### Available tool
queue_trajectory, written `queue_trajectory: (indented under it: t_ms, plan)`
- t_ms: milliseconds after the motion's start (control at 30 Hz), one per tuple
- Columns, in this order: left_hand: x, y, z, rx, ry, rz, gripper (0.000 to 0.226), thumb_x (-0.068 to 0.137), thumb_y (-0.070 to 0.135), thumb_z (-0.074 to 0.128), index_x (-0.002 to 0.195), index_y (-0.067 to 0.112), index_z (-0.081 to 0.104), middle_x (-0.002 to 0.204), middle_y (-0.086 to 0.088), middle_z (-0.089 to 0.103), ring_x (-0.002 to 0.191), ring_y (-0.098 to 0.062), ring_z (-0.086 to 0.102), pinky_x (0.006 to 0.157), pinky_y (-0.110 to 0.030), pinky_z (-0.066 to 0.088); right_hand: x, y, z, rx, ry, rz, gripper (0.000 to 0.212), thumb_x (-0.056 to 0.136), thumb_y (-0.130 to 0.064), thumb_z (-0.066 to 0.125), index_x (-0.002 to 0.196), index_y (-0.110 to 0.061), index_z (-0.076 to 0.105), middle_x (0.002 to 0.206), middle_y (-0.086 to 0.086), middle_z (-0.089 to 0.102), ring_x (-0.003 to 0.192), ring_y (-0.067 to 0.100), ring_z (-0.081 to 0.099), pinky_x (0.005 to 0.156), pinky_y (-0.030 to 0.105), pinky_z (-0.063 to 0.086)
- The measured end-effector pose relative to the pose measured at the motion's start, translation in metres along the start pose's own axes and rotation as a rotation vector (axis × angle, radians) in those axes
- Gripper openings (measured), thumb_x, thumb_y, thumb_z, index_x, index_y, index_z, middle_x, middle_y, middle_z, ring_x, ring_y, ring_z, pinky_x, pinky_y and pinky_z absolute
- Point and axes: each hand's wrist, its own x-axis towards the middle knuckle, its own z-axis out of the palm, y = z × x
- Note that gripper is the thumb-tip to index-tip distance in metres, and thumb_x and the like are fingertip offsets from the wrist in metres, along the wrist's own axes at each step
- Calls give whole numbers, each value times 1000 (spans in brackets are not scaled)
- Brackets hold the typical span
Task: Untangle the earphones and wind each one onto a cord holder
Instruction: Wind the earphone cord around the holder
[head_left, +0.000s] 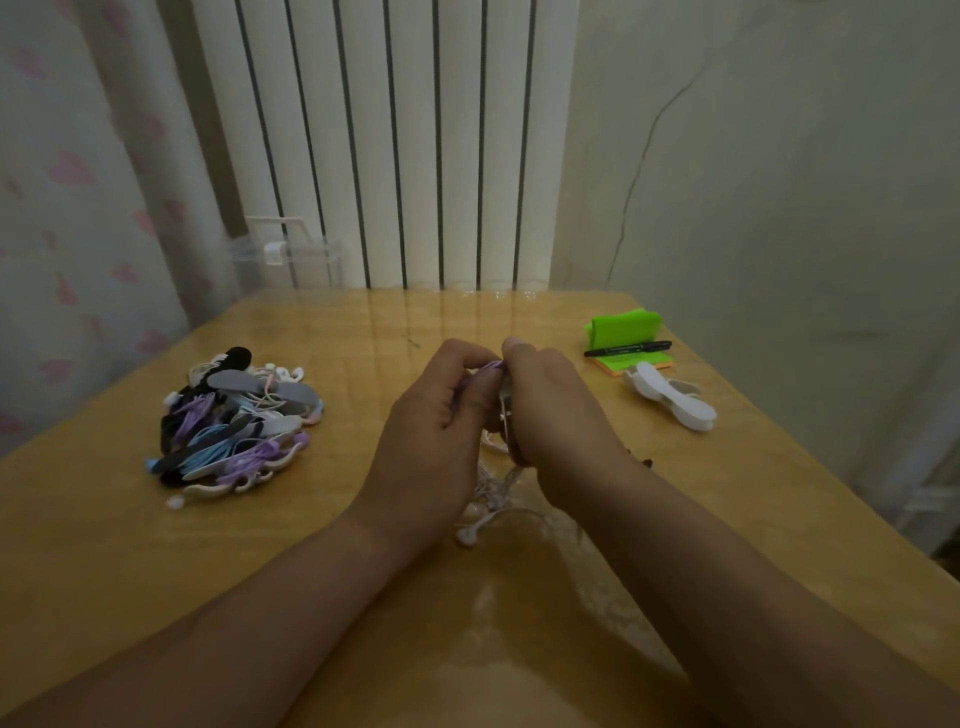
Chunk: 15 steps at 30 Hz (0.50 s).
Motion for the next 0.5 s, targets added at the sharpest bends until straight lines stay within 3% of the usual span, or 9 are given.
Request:
queue_trajectory:
  t_ms: [67,200,267,333,433,500]
  plan:
    - [-1,3,-1,-25,-52,-31,18,111,32,46,113,22,60,91,4,66,85,-16,65,74,-39,54,-1,-1,3,159,-31,128,36,107,-44,39,110,-15,60,84,8,63,71,23,57,66,38,45]
    - [-1,4,-9,-54,-247,-95,33,98,49,55,125,31,54,109,11,67,100,-7,67,79,-21,55,-1,0,-4,412,-126,288,36,106,-39,46,107,-10,68,82,12,72,72,23,67,67,37,52]
    - [1,2,-13,29,-291,-80,38,95,51,60,127,35,51,111,18,66,103,-4,66,80,-17,53,1,0,-11,526,-197,321,37,107,-34,46,111,-4,68,86,15,74,76,24,70,73,38,58]
    - [4,0,-16,16,-273,-82,35,98,52,58,126,33,53,111,17,66,102,-6,67,80,-20,54,2,0,-19,590,-297,320,40,108,-28,42,119,3,65,95,22,75,76,26,70,66,35,54]
    - [8,-3,-23,-180,-150,-168,43,100,58,53,124,23,61,113,2,72,103,-19,69,86,-33,59,8,2,-24,453,-294,271,31,104,-18,41,109,1,65,82,14,70,62,20,62,54,29,45]
    - [11,-1,-26,-408,-109,-274,53,100,55,47,125,12,63,115,-6,75,105,-25,71,84,-31,59,11,4,-28,115,-248,104,21,102,-18,50,114,-9,65,95,4,69,77,15,64,67,30,52]
